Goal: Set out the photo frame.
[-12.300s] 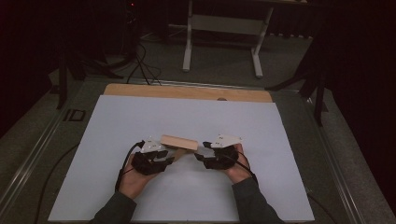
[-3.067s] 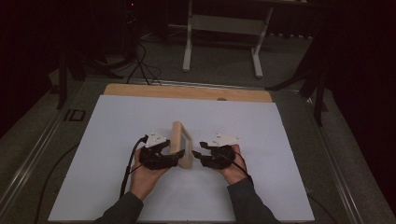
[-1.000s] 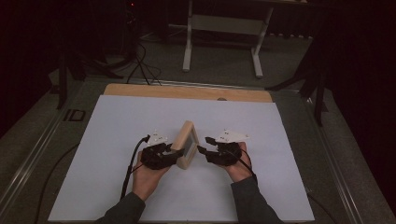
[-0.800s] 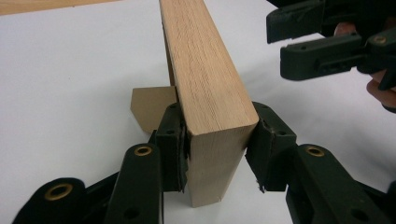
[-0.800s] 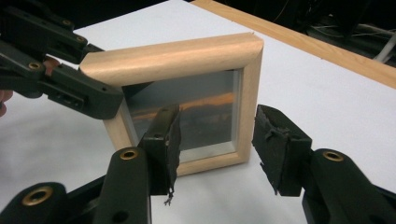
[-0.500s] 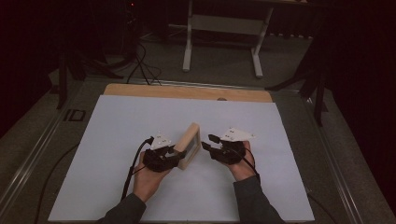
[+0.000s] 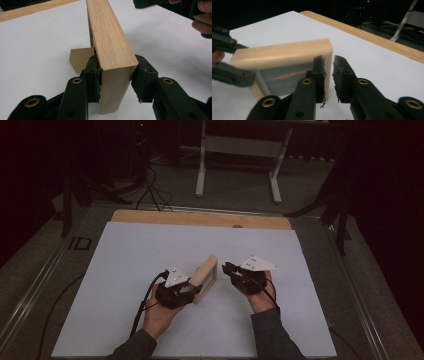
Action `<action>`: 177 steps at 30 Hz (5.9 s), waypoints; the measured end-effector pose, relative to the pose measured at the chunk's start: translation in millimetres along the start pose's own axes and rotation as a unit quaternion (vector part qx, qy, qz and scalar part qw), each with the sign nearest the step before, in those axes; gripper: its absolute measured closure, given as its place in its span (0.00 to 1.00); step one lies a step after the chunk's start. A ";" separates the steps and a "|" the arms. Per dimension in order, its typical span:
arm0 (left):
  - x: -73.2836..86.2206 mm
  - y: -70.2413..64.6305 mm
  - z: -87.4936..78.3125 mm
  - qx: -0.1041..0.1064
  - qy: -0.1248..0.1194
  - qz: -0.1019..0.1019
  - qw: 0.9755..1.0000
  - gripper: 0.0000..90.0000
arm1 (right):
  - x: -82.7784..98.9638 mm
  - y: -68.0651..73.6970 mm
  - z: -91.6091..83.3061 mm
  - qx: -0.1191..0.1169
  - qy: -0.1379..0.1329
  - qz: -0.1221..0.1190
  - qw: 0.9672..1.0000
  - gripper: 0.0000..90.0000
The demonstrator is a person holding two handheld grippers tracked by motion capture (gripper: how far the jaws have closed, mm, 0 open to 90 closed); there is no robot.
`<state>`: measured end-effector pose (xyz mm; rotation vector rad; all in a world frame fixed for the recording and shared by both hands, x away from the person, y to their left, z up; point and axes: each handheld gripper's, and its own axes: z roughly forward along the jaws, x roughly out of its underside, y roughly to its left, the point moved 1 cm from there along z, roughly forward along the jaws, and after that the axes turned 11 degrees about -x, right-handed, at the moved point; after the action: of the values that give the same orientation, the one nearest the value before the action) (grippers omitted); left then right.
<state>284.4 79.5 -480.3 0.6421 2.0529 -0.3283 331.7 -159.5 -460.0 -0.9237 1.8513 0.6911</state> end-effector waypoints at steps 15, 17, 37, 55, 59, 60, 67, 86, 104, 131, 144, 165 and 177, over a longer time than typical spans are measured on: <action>1.1 -20.6 -2.9 0.037 -0.015 0.051 0.998 0.68 | -1.1 -1.8 -5.0 0.018 -0.013 0.006 1.000 0.99; 1.5 -23.5 -3.3 0.045 -0.017 0.059 0.997 0.68 | -1.2 -1.9 -5.2 0.018 -0.014 0.005 1.000 0.99; 3.8 -34.6 -4.0 0.065 -0.022 0.095 0.993 0.67 | 1.0 -1.9 -2.4 0.020 0.002 -0.006 1.000 0.99; 2.8 -26.5 -3.5 0.031 -0.017 0.092 0.995 0.66 | 0.8 -1.7 -2.9 0.017 0.002 -0.006 1.000 1.00; 2.7 -26.1 -3.6 0.025 -0.018 0.096 0.995 0.65 | 0.7 -1.6 -3.1 0.016 0.003 -0.006 1.000 0.99; 2.7 -26.1 -3.6 0.025 -0.018 0.096 0.995 0.65 | 0.7 -1.6 -3.1 0.016 0.003 -0.006 1.000 0.99; 2.0 -21.9 -3.6 0.017 -0.014 0.096 0.995 0.63 | 0.2 -1.3 -3.7 0.019 0.007 -0.008 1.000 1.00; 0.8 -12.5 -2.4 -0.009 -0.006 0.087 0.996 0.63 | -0.4 1.0 -4.5 0.016 0.012 -0.009 1.000 1.00; -0.1 -9.0 -0.2 -0.048 0.001 0.074 0.996 0.63 | -0.5 3.2 -3.6 0.014 0.014 -0.010 1.000 1.00; 3.4 -6.5 4.2 -0.049 0.005 0.058 0.997 0.62 | -5.5 -5.1 -15.8 -0.024 0.006 0.006 1.000 0.55; 2.9 -3.8 5.9 -0.046 0.003 0.045 0.998 0.63 | -1.1 -4.5 -11.3 -0.073 0.031 0.007 0.997 0.41; 2.6 -0.4 5.2 -0.045 0.004 0.044 0.998 0.64 | 17.2 -5.3 8.5 -0.097 0.089 0.000 0.991 0.38; 1.8 7.7 4.1 -0.046 0.006 0.032 0.998 0.64 | 16.0 -4.7 6.6 -0.089 0.086 -0.013 0.992 0.51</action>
<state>290.9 84.6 -483.9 0.6529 2.0411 -0.1936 334.2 -162.0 -477.6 -1.1519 1.9480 0.7920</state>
